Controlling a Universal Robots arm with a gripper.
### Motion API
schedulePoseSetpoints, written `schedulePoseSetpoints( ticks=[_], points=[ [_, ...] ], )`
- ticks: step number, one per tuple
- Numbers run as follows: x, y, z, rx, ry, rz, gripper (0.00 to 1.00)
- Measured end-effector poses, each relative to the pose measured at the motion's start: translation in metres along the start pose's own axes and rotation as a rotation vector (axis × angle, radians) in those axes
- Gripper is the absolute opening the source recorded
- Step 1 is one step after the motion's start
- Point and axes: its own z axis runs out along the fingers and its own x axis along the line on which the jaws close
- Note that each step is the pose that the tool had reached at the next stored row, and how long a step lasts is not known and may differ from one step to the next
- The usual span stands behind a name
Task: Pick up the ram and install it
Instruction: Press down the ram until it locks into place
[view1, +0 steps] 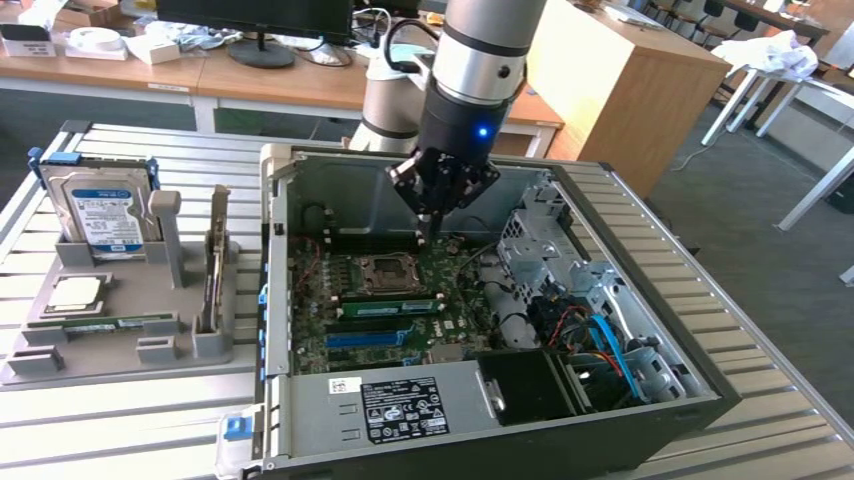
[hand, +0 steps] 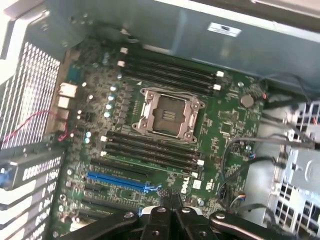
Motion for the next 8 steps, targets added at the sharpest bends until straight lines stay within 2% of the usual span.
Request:
schedulePoseSetpoints(
  ticks=[8],
  points=[
    [0.0, 0.0, 0.0013, 0.0022, -0.0031, 0.146, 0.1]
  ],
)
